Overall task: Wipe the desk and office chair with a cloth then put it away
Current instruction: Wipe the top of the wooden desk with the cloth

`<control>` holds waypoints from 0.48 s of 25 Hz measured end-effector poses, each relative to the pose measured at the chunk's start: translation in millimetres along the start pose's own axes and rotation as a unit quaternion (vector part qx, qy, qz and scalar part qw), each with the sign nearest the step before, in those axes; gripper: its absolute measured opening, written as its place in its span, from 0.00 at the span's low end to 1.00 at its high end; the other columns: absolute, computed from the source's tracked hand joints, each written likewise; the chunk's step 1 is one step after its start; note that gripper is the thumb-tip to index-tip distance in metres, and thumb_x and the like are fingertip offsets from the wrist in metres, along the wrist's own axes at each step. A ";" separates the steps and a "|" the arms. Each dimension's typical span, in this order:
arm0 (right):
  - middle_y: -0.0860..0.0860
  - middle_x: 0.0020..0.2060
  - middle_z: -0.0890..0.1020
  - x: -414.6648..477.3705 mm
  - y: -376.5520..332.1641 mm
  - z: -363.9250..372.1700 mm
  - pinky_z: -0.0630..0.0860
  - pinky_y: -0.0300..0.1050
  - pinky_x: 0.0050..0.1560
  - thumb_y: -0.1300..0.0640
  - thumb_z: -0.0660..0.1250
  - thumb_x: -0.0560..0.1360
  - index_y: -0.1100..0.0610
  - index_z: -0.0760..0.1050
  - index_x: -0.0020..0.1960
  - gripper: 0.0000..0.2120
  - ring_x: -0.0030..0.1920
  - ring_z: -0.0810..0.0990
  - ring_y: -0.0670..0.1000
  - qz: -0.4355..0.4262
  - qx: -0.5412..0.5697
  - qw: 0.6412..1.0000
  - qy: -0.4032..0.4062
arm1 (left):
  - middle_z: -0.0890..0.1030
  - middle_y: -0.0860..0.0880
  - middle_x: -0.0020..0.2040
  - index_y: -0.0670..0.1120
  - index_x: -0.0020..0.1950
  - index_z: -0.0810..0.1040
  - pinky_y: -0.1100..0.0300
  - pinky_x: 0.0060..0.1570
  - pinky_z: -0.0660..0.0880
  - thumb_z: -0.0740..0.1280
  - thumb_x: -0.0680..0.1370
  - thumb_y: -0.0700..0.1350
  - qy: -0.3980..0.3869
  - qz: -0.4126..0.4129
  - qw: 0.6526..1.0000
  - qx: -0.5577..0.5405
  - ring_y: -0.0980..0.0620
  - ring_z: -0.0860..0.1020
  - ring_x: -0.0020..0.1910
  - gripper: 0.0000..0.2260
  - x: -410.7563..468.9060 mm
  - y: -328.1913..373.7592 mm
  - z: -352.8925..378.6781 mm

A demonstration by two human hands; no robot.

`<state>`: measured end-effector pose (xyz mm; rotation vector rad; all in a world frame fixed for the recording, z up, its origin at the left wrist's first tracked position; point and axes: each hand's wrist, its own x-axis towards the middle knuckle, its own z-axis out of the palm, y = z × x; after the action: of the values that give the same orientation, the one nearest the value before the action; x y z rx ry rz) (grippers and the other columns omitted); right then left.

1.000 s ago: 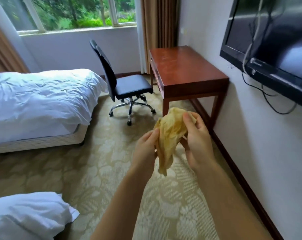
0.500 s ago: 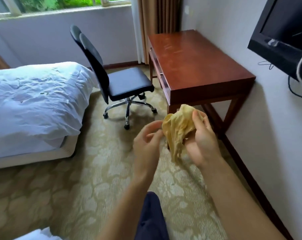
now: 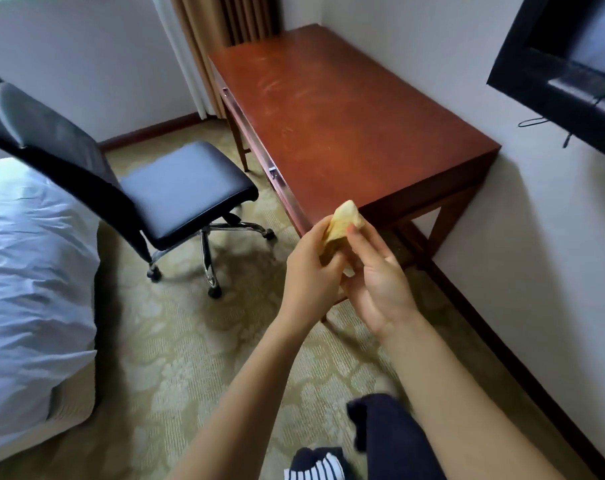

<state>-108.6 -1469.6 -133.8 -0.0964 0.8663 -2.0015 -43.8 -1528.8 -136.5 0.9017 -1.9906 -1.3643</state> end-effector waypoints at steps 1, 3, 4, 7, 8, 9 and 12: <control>0.53 0.48 0.84 16.0 -1.6 -0.7 0.80 0.41 0.47 0.59 0.67 0.70 0.56 0.75 0.64 0.22 0.48 0.83 0.49 -0.001 -0.004 1.000 -0.001 | 0.81 0.53 0.51 0.49 0.63 0.77 0.61 0.53 0.76 0.63 0.77 0.36 0.005 -0.003 1.000 0.009 0.58 0.79 0.51 0.16 19.2 -4.7 2.3; 0.53 0.52 0.82 56.3 -8.8 -3.0 0.79 0.44 0.53 0.61 0.67 0.68 0.56 0.73 0.66 0.25 0.53 0.82 0.51 -0.010 -0.007 1.000 0.003 | 0.83 0.53 0.49 0.49 0.60 0.79 0.63 0.50 0.76 0.61 0.78 0.37 0.007 -0.020 1.000 -0.005 0.59 0.79 0.48 0.14 64.3 -13.8 10.6; 0.53 0.52 0.82 76.8 -14.0 -4.8 0.79 0.45 0.54 0.62 0.68 0.67 0.56 0.73 0.64 0.25 0.54 0.82 0.51 -0.016 -0.009 1.000 0.011 | 0.83 0.54 0.49 0.50 0.59 0.79 0.65 0.49 0.76 0.60 0.79 0.37 0.013 -0.034 0.999 -0.022 0.60 0.79 0.47 0.14 86.3 -17.2 15.7; 0.52 0.47 0.84 138.0 -31.5 -12.6 0.80 0.47 0.53 0.65 0.70 0.68 0.59 0.72 0.61 0.22 0.50 0.83 0.51 -0.001 -0.017 0.999 0.041 | 0.83 0.54 0.47 0.51 0.58 0.78 0.61 0.51 0.77 0.59 0.80 0.39 0.046 -0.079 0.994 -0.058 0.60 0.79 0.46 0.13 147.2 -23.6 37.1; 0.53 0.47 0.84 160.9 -40.0 -14.8 0.81 0.45 0.50 0.65 0.70 0.69 0.60 0.71 0.63 0.23 0.48 0.84 0.50 0.013 -0.022 0.999 0.039 | 0.83 0.53 0.48 0.51 0.59 0.78 0.57 0.54 0.77 0.59 0.80 0.40 0.054 -0.089 0.992 -0.070 0.58 0.80 0.48 0.13 167.9 -24.0 46.2; 0.55 0.49 0.83 184.7 -50.3 -16.6 0.81 0.43 0.48 0.64 0.70 0.69 0.61 0.70 0.64 0.24 0.48 0.84 0.51 0.026 -0.032 0.999 0.027 | 0.83 0.52 0.49 0.51 0.59 0.78 0.52 0.57 0.76 0.59 0.80 0.40 0.057 -0.098 0.990 -0.081 0.56 0.80 0.51 0.13 189.7 -22.5 56.6; 0.54 0.56 0.82 247.5 -81.2 -20.5 0.79 0.43 0.53 0.56 0.72 0.66 0.55 0.72 0.67 0.29 0.55 0.82 0.51 0.033 -0.095 0.995 -0.020 | 0.82 0.53 0.54 0.52 0.62 0.77 0.49 0.61 0.74 0.60 0.79 0.42 0.054 -0.107 0.990 -0.078 0.55 0.79 0.56 0.14 244.8 -10.2 83.6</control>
<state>-316.7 -1624.6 -164.4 -0.2129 1.0190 -1.8457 -256.2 -1675.5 -155.8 1.1158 -1.7202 -1.5297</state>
